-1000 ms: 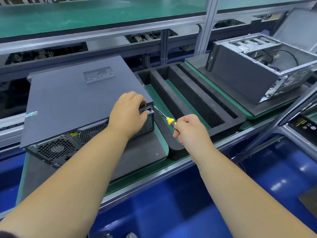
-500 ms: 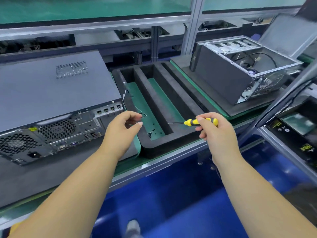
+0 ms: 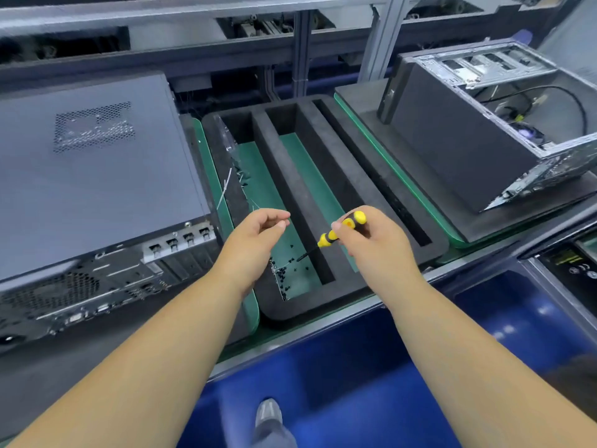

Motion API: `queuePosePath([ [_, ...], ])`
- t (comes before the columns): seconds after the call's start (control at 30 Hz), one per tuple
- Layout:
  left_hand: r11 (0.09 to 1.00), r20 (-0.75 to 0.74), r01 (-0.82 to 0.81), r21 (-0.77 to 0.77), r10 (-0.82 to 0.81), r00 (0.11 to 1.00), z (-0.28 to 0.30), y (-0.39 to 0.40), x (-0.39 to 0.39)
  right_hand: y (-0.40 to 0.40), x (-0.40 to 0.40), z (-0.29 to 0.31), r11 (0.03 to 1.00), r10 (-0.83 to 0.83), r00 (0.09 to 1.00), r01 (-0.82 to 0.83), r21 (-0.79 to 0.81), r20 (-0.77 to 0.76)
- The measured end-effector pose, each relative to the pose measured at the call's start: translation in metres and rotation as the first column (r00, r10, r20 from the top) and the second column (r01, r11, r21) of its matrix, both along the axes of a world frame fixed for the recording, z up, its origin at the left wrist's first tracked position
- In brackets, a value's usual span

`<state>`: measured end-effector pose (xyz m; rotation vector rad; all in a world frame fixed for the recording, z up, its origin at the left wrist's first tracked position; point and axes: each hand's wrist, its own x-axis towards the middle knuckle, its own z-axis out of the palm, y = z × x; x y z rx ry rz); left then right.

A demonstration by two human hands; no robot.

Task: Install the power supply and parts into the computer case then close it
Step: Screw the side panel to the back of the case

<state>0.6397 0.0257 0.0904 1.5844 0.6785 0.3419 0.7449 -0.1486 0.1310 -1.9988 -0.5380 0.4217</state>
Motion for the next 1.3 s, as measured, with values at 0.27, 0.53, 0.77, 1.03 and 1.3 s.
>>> queuePosePath([
  [0.27,0.995,-0.039,-0.092,-0.038,0.090,0.995,-0.008,0.013,0.033,0.031,0.026,-0.034,0.980,0.177,0.983,-0.170,-0.107,0.057],
  [0.53,0.965,-0.096,-0.262,-0.013,0.260,0.961,-0.014,0.011,0.037,0.065,0.055,-0.078,0.910,0.401,0.914,-0.389,-0.143,0.066],
  [0.77,0.916,-0.130,-0.400,-0.009,0.396,0.909,-0.026,0.000,0.034,0.076,0.068,-0.104,0.828,0.560,0.807,-0.536,-0.162,0.189],
  [1.03,0.883,-0.161,-0.470,-0.015,0.462,0.872,-0.027,-0.008,0.032,0.079,0.068,-0.107,0.799,0.601,0.762,-0.566,-0.204,0.241],
  [1.3,0.867,-0.189,-0.498,-0.007,0.488,0.852,-0.028,-0.013,0.030,0.079,0.068,-0.105,0.786,0.618,0.749,-0.581,-0.212,0.238],
])
